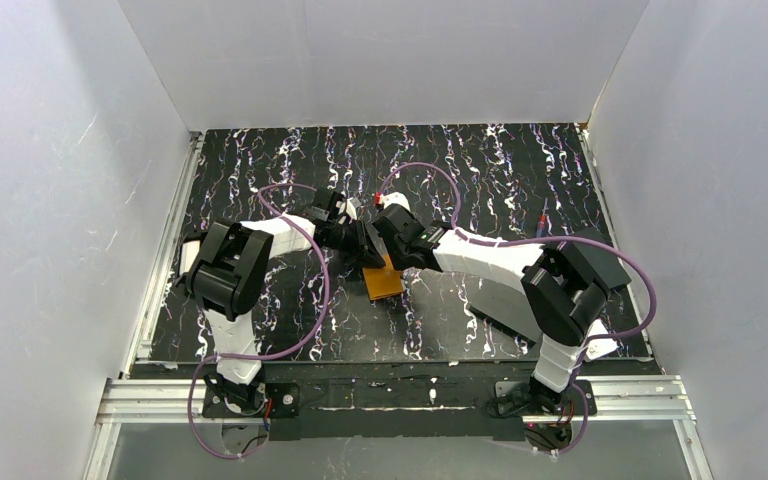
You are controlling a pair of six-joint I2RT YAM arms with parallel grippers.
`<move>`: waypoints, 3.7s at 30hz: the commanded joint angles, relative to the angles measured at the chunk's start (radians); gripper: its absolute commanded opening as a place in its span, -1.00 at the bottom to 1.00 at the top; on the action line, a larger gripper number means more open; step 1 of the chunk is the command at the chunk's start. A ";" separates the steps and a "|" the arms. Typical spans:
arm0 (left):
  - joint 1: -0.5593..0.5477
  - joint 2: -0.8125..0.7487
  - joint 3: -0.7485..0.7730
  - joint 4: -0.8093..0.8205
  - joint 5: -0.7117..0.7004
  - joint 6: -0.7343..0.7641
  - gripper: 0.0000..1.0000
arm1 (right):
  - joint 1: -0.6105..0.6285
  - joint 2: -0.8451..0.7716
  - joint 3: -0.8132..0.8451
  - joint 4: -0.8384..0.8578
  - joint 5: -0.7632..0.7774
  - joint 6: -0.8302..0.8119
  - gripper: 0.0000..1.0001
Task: Put the credit cards into the card holder
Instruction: Close the card holder at the center of the board.
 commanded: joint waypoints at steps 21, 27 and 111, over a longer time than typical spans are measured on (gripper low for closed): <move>-0.005 0.036 -0.028 -0.065 -0.070 0.043 -0.72 | 0.001 0.028 0.001 -0.004 -0.012 -0.011 -0.48; -0.006 0.039 -0.031 -0.064 -0.069 0.043 -0.72 | 0.000 0.021 0.000 -0.009 -0.014 -0.008 -0.97; 0.048 -0.100 -0.220 0.047 0.049 -0.003 -0.70 | -0.042 0.001 -0.142 0.261 -0.321 0.076 -0.97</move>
